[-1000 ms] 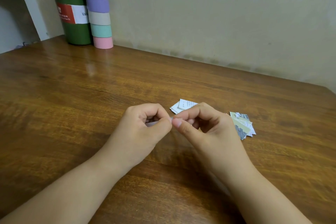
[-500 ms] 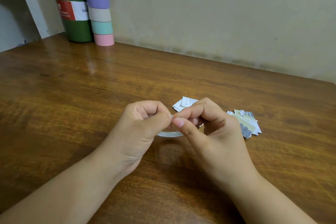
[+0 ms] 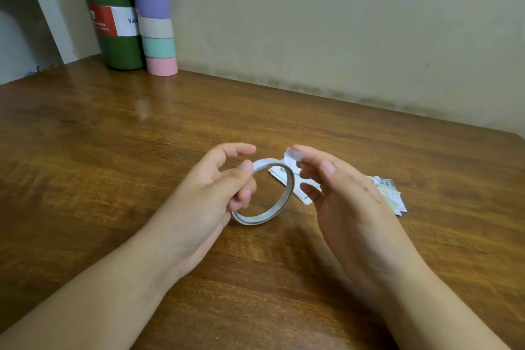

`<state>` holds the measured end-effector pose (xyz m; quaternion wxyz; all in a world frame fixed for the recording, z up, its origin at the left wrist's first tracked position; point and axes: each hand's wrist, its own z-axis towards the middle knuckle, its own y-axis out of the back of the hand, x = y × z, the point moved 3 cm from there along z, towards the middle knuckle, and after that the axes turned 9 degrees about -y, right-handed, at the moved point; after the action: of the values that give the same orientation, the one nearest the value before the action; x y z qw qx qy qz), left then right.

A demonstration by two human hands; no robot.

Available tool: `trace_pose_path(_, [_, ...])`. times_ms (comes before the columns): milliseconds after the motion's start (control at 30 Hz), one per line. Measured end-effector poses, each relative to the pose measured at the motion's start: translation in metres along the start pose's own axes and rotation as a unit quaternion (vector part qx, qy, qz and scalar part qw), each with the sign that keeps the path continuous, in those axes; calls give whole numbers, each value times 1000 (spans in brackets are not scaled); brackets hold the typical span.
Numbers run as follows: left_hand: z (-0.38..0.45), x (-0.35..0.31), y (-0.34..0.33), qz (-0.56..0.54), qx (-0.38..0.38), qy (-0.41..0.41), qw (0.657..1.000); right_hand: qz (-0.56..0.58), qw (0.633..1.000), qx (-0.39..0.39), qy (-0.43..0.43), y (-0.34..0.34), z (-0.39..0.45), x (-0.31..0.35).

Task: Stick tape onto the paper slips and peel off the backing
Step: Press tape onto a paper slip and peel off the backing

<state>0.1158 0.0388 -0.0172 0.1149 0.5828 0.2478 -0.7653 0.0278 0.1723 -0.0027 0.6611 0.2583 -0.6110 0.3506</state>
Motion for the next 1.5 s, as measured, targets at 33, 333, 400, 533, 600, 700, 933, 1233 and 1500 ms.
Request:
trace_pose_path(33, [0, 0, 0, -17, 7, -2, 1000, 6, 1000, 7, -2, 0, 1, 0])
trace_pose_path(333, [0, -4, -6, -182, 148, 51, 971, -103, 990, 47, -79, -12, 9, 8])
trace_pose_path(400, [0, -6, -5, -222, 166, 53, 959, -143, 987, 49, -59, -18, 16, 8])
trace_pose_path(533, [0, -5, -3, -251, 166, 55, 952, -254, 966, 12, 56, -8, 8, -4])
trace_pose_path(600, [0, -4, -1, -258, 152, 61, 952, -296, 952, 17, 78, -6, 0, -3])
trace_pose_path(700, [1, -5, 0, -258, 141, 67, 954, -385, 917, -10, 102, -4, -5, 4])
trace_pose_path(933, [-1, -7, 1, -234, 98, 65, 965, -525, 839, -34, 140, -3, -9, 13])
trace_pose_path(1233, [-1, -7, 6, -224, 100, 55, 968, -575, 800, -48, 166, -5, -10, 13])
trace_pose_path(1500, [-1, -8, 6, -245, 99, 46, 963, -573, 800, -52, 174, -4, -9, 11])
